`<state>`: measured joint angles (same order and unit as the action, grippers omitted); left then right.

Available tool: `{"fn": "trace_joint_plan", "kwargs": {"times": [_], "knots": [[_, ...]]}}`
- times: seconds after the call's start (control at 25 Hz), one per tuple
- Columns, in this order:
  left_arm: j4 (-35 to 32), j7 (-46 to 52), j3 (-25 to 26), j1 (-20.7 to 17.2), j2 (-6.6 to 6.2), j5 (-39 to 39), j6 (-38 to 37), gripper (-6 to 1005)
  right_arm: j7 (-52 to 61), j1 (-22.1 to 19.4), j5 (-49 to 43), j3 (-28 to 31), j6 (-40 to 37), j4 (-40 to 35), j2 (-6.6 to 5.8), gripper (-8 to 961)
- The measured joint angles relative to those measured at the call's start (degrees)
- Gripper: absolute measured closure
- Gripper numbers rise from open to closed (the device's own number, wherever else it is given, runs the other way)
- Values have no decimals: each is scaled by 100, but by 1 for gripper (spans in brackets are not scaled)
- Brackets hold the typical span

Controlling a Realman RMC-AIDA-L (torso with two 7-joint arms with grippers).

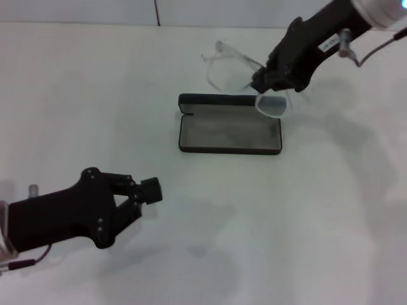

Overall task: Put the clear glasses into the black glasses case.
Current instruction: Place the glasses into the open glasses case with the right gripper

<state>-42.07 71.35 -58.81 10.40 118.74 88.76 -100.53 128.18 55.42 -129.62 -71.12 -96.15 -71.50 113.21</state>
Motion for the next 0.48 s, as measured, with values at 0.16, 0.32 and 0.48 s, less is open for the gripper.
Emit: {"fn": "trace_joint_plan", "kwargs": {"times": [0.16,0.32,0.48], "knots": [[0,-2,-6,-10,60,121,-1,952,186,982,-1245,-23,-360,805,225,895],[8,-8,0,-36,71,152,-2,952,339,1487,-1628,-358,-31,1483,307,895],[14,-12,11,-28,73,158,-4,952,467,1527,-1390,-946,492,1834,307,896]]}}
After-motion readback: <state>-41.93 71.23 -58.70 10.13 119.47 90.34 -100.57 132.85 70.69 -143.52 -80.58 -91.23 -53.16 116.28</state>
